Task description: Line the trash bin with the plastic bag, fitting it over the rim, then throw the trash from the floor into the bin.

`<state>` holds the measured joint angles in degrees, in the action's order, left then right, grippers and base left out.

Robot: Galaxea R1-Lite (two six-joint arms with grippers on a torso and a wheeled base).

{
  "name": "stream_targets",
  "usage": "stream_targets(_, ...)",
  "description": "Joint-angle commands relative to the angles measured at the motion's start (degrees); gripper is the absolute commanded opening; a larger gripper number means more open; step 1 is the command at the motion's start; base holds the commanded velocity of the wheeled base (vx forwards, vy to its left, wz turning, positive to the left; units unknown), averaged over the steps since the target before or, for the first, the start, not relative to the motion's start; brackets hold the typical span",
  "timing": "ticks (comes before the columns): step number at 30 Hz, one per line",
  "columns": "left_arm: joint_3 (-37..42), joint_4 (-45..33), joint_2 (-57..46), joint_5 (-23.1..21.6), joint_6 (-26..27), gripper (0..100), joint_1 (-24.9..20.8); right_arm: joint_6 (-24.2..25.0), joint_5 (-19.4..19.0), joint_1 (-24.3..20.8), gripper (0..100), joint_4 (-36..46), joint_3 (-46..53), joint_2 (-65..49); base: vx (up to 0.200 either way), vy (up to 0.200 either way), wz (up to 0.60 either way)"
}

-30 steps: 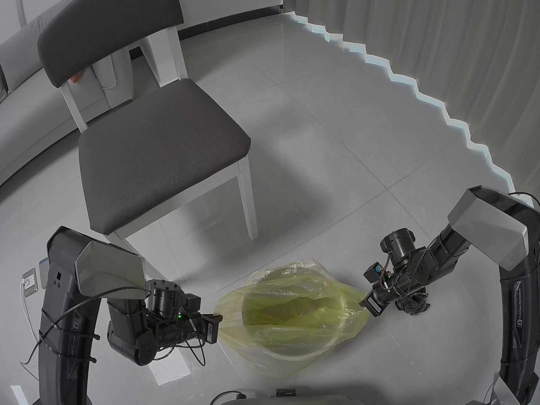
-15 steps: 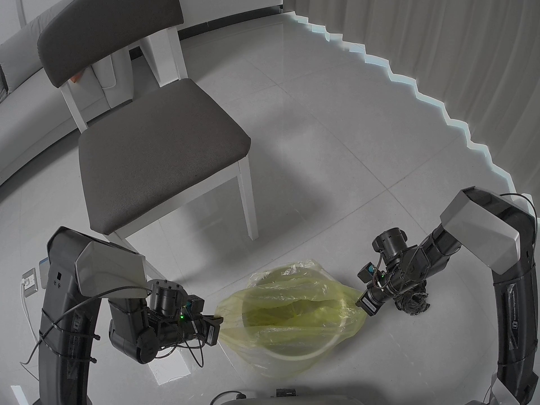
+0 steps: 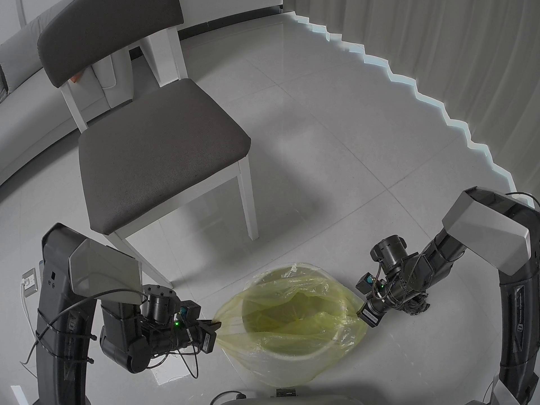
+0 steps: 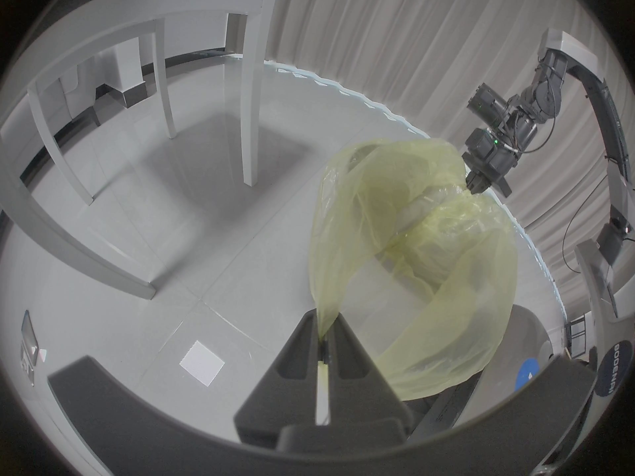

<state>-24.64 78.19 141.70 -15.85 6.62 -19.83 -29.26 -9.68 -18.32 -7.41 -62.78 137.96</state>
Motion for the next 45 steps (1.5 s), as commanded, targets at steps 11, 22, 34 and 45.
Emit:
stream_targets(11,-2.8,0.1,3.4,0.6,1.2,0,0.5,0.2,3.4,0.2,0,0.5,-3.8,3.4,0.000,0.000,0.00)
stream_targets(22,-0.9,0.5,1.1,-0.1,-1.1,0,0.3,-0.2,3.4,1.1,100,0.6,2.2,-4.9,0.000,0.000,0.00)
stream_targets(34,1.3,5.3,3.3,-0.1,-1.7,100,0.5,0.3,2.6,-1.0,100,0.1,3.3,-16.8,0.000,0.000,0.00)
stream_targets(45,6.5,11.8,3.6,0.0,-2.9,100,1.3,0.4,2.4,-10.4,100,-5.4,-0.9,-12.0,0.000,0.000,0.00)
